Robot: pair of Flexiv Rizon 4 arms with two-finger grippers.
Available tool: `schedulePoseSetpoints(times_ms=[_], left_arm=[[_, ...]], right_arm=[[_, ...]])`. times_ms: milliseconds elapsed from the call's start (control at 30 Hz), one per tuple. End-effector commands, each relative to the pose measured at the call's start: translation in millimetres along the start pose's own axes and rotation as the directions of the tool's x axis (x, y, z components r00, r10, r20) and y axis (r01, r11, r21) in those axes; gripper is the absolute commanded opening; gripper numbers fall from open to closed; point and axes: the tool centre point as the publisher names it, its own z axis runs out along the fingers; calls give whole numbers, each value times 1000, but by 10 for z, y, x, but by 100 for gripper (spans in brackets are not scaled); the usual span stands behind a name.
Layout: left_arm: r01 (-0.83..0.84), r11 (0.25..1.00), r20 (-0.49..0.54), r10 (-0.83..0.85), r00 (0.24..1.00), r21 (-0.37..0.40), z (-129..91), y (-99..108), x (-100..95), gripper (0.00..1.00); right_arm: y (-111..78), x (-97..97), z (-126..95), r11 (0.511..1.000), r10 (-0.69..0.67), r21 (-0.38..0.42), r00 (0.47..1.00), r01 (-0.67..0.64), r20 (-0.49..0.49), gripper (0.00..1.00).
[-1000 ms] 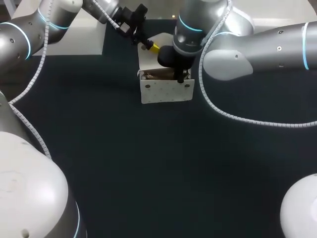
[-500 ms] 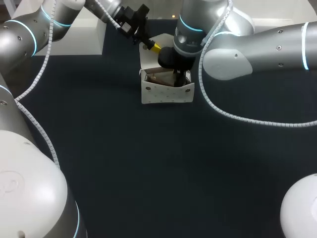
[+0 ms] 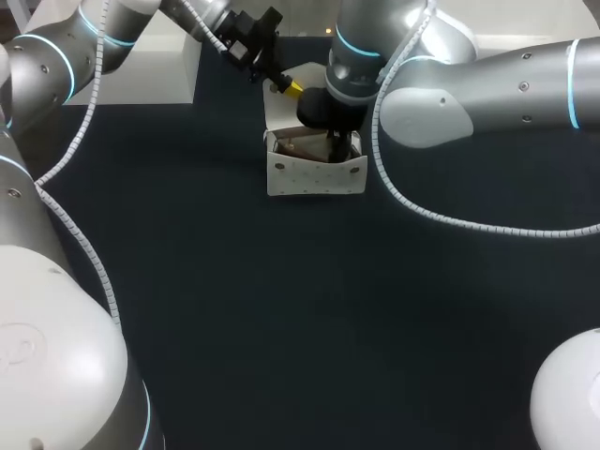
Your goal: Pick up the bag, open it, inspect its contents, close it, and place it on the opposite side
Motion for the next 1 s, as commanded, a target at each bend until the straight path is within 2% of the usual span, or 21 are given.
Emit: schedulePoseSetpoints(times_ms=[33,967,1000], left_arm=[[-3,1000,-15,4,1000,7,-6,-3,-41,0],[-13,1000,-10,13,1000,0,2,-9,-1,0],[-12,1000,-6,12,1000,-3,4,-9,-1,0]], right_arm=[[28,-9,19,1000,-1,6,1000,1,-2,100],[18,-53,-41,1000,16,2,999,-16,30,100],[21,-55,-55,1000,18,3,999,-18,38,84]])
